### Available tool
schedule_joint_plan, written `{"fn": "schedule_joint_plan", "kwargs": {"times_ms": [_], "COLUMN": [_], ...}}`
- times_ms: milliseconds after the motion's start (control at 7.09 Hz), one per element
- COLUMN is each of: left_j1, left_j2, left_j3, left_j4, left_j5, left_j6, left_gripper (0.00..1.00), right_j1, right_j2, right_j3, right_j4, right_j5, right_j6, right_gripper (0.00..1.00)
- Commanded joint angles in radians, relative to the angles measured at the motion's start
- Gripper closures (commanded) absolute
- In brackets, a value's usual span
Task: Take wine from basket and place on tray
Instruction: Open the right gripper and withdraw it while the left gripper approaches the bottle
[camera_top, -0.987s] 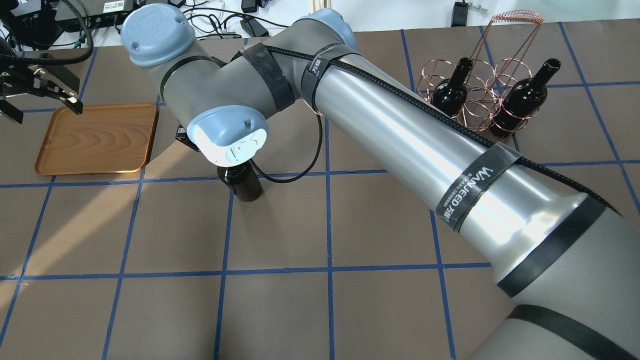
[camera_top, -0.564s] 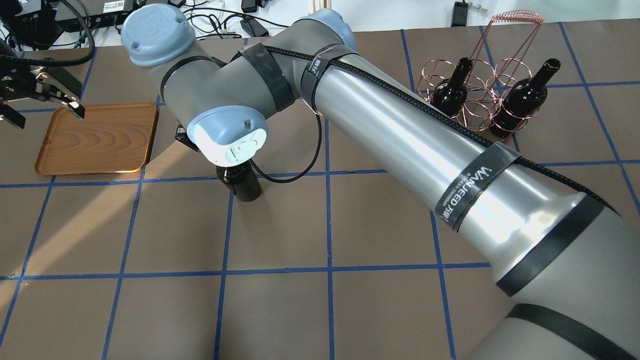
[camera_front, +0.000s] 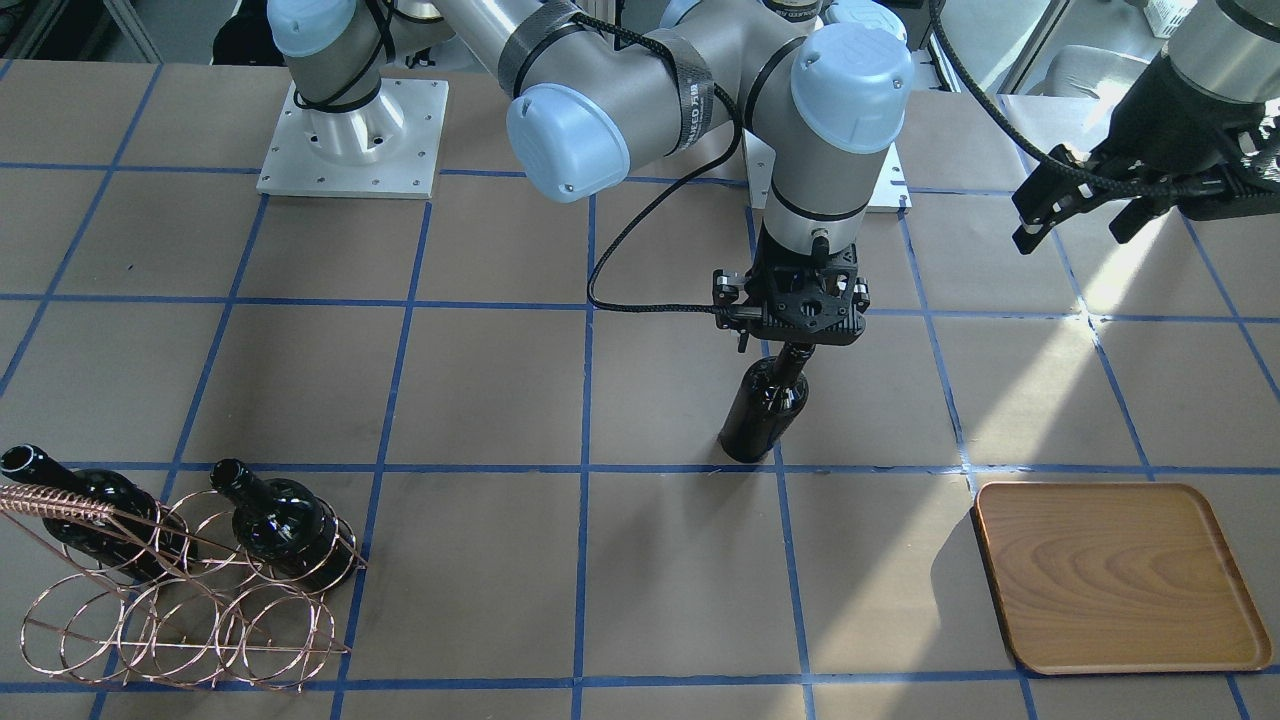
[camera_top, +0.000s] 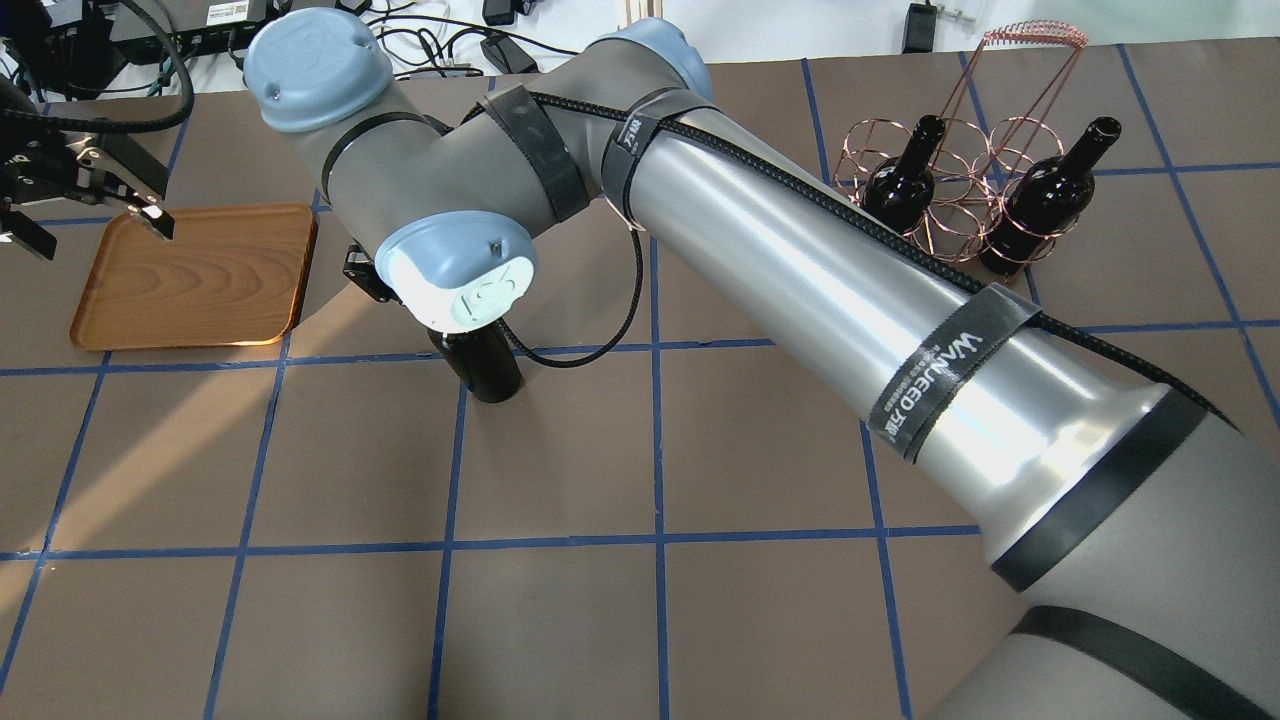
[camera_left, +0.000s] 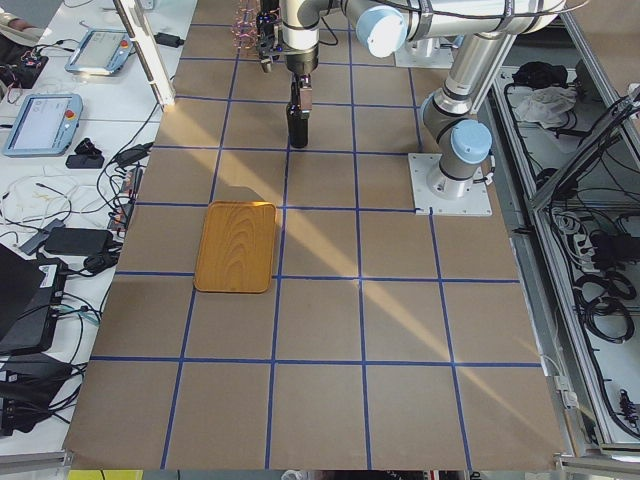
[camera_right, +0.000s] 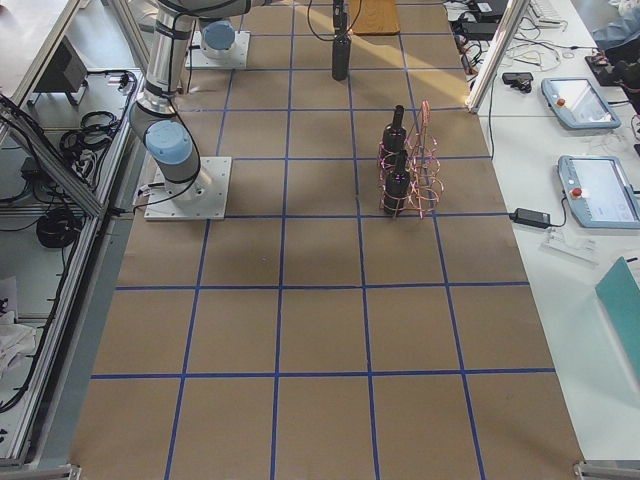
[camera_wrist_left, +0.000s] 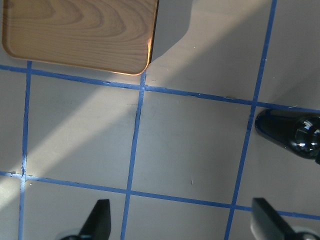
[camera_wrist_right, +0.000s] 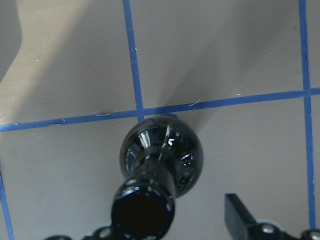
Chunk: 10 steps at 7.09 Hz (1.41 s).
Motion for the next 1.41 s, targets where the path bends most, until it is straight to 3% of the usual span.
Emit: {"fn": "schedule_joint_plan", "kwargs": {"times_ms": [0,141,423,705,846,1128,1269], "left_j1": [-0.002,-0.008,-0.041,-0.124,-0.177,-0.285,-0.325], "left_j2": [-0.001,-0.001,-0.001,-0.001,-0.009,-0.029,-0.042], "left_j3": [0.0,0.0,-0.002,0.0,-0.003,-0.02,-0.02], "left_j4": [-0.009,-0.015,-0.009,0.024,0.058,0.072,0.074], "left_j5": [0.001,-0.004,-0.013,-0.009,-0.001,-0.019,-0.035], "left_j6": [0.0,0.002,0.005,-0.035,-0.043,-0.075,-0.169], "left_gripper": [0.0,0.0,0.0,0.0,0.0,0.0,0.0], "right_j1": [-0.013,-0.033,-0.113,-0.293,-0.375,-0.559,-0.623], "right_j2": [-0.039,-0.088,-0.202,-0.386,-0.48,-0.572,-0.609], "right_j3": [0.0,0.012,0.052,0.211,0.275,0.296,0.337], "right_j4": [0.007,0.023,0.179,0.211,0.279,0.414,0.393], "right_j5": [0.032,0.043,0.029,0.029,0.023,0.023,0.019], "right_j6": [-0.001,-0.018,-0.132,-0.248,-0.375,-0.591,-0.629], "right_gripper": [0.0,0.0,0.0,0.0,0.0,0.0,0.0]}}
